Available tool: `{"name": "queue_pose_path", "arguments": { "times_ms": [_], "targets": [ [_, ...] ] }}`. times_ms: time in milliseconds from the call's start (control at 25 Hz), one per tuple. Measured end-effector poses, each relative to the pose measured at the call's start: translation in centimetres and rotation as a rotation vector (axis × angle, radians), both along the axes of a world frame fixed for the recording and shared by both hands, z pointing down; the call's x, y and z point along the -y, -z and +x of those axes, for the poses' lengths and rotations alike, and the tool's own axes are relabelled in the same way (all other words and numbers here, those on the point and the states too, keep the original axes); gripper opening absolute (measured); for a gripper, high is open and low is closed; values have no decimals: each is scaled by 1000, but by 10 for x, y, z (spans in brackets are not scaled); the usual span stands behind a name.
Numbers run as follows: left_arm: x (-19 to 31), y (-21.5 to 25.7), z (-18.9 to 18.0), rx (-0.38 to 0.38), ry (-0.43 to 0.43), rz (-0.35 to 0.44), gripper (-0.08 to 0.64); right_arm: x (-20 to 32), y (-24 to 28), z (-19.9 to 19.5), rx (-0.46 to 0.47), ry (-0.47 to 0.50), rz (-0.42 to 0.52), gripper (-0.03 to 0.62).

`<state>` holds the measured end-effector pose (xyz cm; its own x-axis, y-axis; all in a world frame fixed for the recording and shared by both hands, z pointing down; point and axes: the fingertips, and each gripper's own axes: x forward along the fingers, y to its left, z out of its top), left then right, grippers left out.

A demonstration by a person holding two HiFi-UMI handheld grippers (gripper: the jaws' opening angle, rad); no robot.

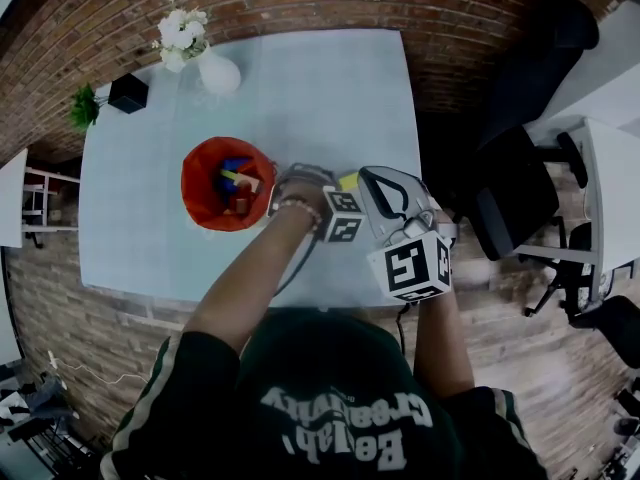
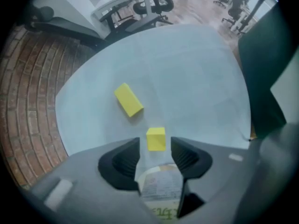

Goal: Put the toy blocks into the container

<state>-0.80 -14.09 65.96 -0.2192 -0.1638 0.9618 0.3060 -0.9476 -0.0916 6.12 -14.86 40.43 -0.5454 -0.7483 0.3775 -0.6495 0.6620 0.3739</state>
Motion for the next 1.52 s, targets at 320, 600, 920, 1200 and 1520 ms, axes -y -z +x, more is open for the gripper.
{"name": "queue_pose_path", "arguments": {
  "times_ms": [320, 600, 920, 1200, 1520],
  "targets": [
    [-15, -26, -14, 51, 18, -88, 146, 0, -2, -9, -9, 11, -2, 6],
    [-14, -15, 5, -13, 2, -30, 146, -3, 2, -7, -19, 6, 8, 6],
    [-14, 58, 44, -393, 189, 158, 146, -17, 18, 12, -17, -25, 38, 6],
    [-22, 157, 58, -834, 436, 361, 146, -46, 33, 12, -8, 3, 80, 6],
    [-66, 241, 59, -1163, 467, 430, 146, -77, 46, 7, -5, 37, 108, 6]
  ]
}}
